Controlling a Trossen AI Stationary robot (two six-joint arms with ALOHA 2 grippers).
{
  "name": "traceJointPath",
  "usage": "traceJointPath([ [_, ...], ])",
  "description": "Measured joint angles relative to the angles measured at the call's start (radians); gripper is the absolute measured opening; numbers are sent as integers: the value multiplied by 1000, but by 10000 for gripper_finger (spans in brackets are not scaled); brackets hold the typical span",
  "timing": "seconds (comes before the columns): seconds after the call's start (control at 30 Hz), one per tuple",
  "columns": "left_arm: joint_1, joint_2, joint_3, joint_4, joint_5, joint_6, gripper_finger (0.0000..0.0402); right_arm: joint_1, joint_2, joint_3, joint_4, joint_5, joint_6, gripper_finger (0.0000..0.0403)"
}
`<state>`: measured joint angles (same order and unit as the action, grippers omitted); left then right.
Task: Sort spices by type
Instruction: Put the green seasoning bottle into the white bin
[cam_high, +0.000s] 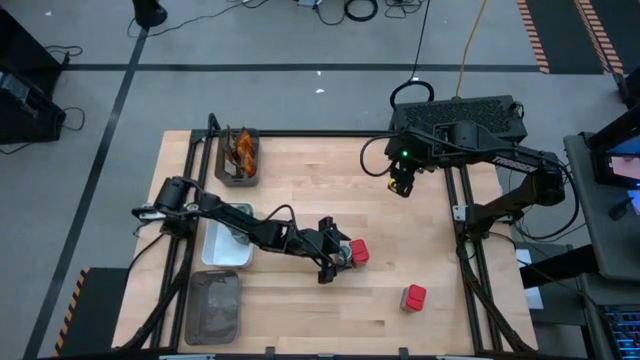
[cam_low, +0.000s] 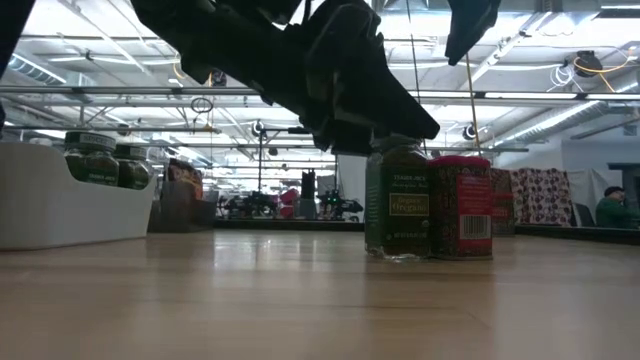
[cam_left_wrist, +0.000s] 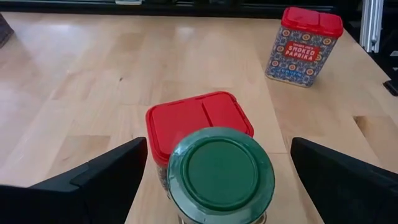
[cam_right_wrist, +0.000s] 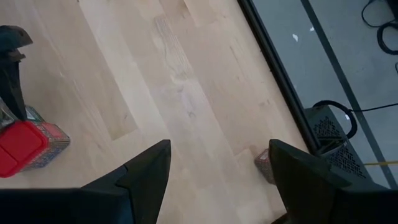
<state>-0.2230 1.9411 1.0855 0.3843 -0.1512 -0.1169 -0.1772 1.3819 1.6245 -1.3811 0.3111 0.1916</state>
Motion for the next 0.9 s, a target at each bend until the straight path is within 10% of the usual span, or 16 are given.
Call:
traceJointPath([
  [0.57, 0, -1, 0, -5, -23, -6, 212, 0, 0, 0, 16, 1, -3, 254],
  [0.9, 1, -218, -1, -201, -80, -73, 211, 0, 0, 0, 15, 1, -2, 254],
])
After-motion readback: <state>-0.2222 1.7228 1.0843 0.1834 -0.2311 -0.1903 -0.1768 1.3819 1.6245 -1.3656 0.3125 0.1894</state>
